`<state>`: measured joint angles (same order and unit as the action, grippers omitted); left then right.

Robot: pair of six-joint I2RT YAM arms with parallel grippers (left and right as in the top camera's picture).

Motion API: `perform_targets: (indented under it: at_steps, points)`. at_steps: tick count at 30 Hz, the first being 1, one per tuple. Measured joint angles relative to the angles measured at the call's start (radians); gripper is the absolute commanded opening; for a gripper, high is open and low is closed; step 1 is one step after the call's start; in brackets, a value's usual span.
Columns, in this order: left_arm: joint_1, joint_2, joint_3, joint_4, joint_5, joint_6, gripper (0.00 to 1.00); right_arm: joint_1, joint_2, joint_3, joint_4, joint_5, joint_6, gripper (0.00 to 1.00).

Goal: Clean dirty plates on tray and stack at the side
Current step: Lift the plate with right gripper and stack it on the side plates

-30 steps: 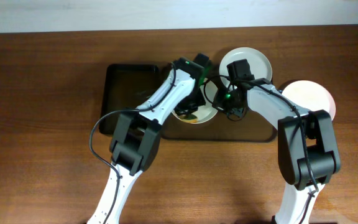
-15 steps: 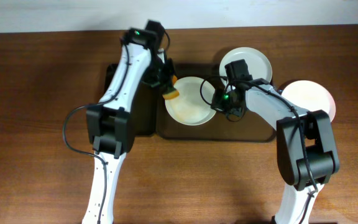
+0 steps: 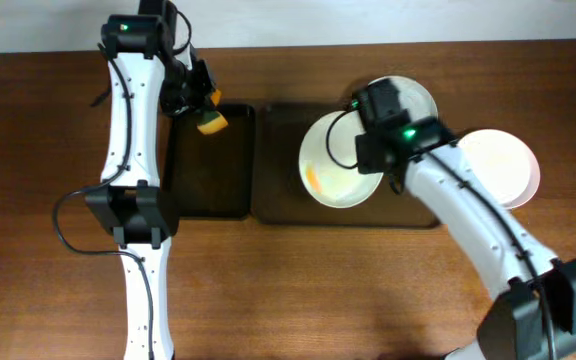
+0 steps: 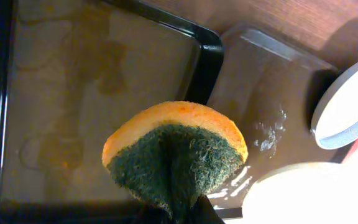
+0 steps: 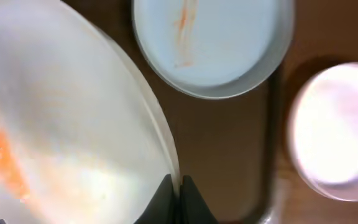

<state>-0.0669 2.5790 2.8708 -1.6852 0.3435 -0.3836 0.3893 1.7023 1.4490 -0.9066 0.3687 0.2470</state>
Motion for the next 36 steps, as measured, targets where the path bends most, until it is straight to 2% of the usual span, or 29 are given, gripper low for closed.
perform_targets:
  at_steps: [1,5,9,14,16,18,19,22,24,27,32,34,36]
  points:
    - [-0.007,0.0,0.0,0.0,-0.006,0.001,0.0,0.03,0.0,0.002,-0.006,0.063,-0.001,0.04]
    - [-0.031,0.0,0.0,-0.001,-0.015,0.021,0.0,0.282,0.0,0.002,0.014,0.595,-0.014,0.04]
    - [-0.035,0.0,0.0,0.002,-0.019,0.025,0.0,0.393,0.0,0.003,0.041,0.881,-0.015,0.04]
    - [-0.035,0.0,0.0,0.002,-0.02,0.025,0.0,0.41,0.0,0.004,0.045,0.996,-0.015,0.04]
    - [-0.035,0.0,0.0,0.002,-0.023,0.025,0.0,0.405,0.0,0.004,0.044,0.977,-0.01,0.04]
    - [-0.037,0.0,0.0,0.002,-0.028,0.025,0.0,0.367,-0.002,0.005,0.039,0.863,-0.002,0.04]
    - [-0.038,0.0,0.0,0.002,-0.03,0.025,0.0,0.327,-0.008,0.005,0.031,0.767,0.01,0.04]
    - [-0.046,0.0,0.0,0.002,-0.038,0.025,0.0,0.069,-0.063,0.006,0.021,0.402,0.031,0.04]
    - [-0.052,0.0,0.0,0.002,-0.042,0.025,0.0,-0.171,-0.101,0.007,0.02,0.113,0.038,0.04]
    - [-0.055,0.0,0.0,0.005,-0.045,0.025,0.0,-0.527,-0.105,0.008,0.023,-0.196,0.042,0.04]
    - [-0.055,0.0,0.0,0.006,-0.045,0.025,0.0,-0.966,-0.051,0.01,0.024,-0.421,0.06,0.04]
    - [-0.055,0.0,0.0,0.004,-0.045,0.025,0.0,-1.048,0.0,0.01,0.02,-0.462,0.056,0.04]
    - [-0.055,0.0,0.0,0.002,-0.046,0.025,0.0,-1.067,0.053,0.01,0.022,-0.491,0.039,0.04]
